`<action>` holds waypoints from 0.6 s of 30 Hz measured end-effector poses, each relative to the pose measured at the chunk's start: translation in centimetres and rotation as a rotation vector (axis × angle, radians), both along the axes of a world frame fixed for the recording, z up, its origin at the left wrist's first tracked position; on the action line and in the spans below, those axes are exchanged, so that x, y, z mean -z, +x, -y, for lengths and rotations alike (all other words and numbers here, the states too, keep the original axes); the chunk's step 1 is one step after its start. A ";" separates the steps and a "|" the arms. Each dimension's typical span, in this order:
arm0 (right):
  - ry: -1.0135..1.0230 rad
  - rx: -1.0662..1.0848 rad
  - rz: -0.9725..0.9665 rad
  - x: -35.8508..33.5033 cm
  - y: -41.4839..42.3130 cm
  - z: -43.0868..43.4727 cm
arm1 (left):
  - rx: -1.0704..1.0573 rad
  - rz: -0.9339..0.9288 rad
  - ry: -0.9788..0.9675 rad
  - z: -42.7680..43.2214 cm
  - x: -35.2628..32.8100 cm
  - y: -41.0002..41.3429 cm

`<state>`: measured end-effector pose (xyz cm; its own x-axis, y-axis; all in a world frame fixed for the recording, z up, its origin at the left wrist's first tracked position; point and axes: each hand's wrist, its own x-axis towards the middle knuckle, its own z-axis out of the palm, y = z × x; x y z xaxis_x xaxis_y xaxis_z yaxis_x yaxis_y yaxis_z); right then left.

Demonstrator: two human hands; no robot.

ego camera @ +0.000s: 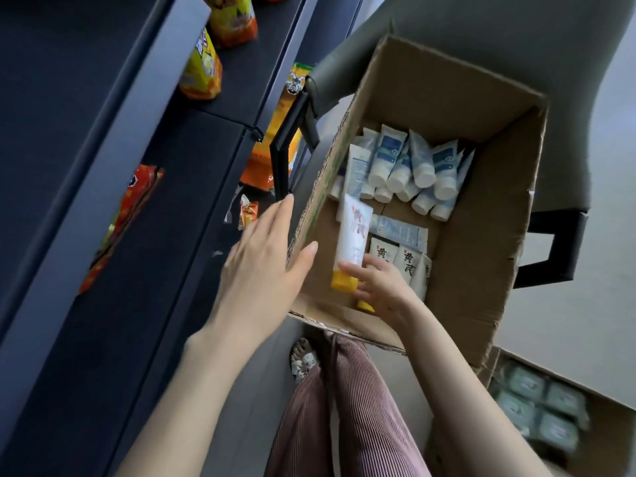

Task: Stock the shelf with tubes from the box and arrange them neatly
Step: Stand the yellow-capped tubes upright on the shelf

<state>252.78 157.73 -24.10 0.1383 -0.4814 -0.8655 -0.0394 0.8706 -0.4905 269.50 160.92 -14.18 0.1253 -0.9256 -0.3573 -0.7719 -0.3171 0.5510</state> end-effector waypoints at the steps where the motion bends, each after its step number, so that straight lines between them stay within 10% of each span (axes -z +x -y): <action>1: -0.082 0.000 0.007 -1.5 -0.3 -0.1 | -0.021 -0.044 -0.003 0.1 -0.1 -0.5; 9: -0.584 -0.002 0.107 -9.4 0.6 -0.5 | -0.303 -0.556 -0.147 1.8 -1.2 -3.7; 18: -0.637 0.076 0.116 -8.8 1.7 -2.4 | -0.372 -0.726 -0.139 1.9 -0.5 -3.1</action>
<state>254.44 160.09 -15.25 0.1585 -0.9076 -0.3887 0.0949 0.4059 -0.9090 266.42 159.01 -13.68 0.2139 -0.9110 -0.3526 -0.0672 -0.3738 0.9251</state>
